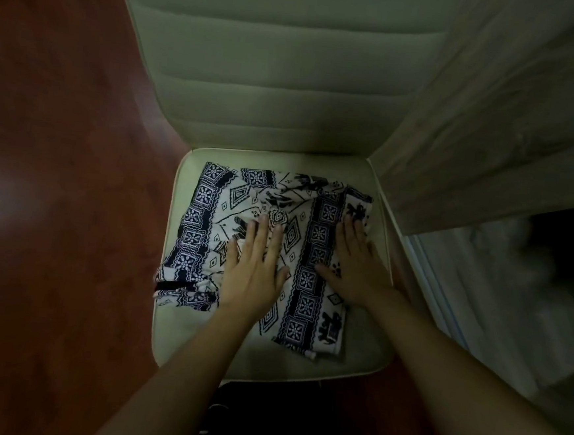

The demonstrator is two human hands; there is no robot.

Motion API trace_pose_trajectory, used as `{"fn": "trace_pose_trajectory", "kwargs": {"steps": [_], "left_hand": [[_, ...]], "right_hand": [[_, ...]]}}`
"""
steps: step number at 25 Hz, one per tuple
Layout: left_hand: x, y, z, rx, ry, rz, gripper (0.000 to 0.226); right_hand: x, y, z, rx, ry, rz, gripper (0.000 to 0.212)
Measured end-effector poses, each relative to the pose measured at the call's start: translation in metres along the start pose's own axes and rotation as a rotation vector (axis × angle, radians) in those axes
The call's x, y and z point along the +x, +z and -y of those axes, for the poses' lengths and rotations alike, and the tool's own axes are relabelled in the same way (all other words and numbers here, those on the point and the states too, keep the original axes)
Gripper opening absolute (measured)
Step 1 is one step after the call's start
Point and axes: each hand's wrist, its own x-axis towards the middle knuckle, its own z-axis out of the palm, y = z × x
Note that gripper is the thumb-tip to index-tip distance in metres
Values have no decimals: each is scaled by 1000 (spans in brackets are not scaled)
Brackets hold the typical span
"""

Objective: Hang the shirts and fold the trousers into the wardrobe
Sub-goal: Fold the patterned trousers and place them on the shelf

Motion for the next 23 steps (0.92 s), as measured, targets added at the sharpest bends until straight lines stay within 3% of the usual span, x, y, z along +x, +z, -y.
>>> {"fn": "trace_pose_trajectory", "kwargs": {"steps": [3,5,7,8,10,12,14,16,18,21,23], "left_hand": [[-5,-17,-2,-171,64,-68,65],[-9,-44,9,-379,52,-306,54],[-3,-58,43,-344,-122,-486,49],[3,-61,65,-291,-262,-438,61],[14,-58,98,-357,-457,-155,82],[16,-60,103,-507,-447,-30,62],[20,-71,99,-460,-319,-128,41],[27,-96,87,-246,-131,-244,34],[36,-122,73,-46,168,-427,27],[27,-135,47,251,604,-705,23],[7,-107,36,281,701,-788,14]], "right_hand": [[0,-1,1,13,4,-5,105],[-1,-2,3,5,5,-1,96],[-1,-1,3,4,7,-7,92],[-1,-1,3,1,7,-16,91],[-2,-2,5,3,20,-21,91],[-8,-5,11,34,60,-9,91],[-24,-3,24,77,133,5,91],[-44,3,40,210,221,11,87],[-54,11,54,442,289,49,77],[-56,9,68,997,410,190,59],[-58,1,70,1476,545,152,59]]}}
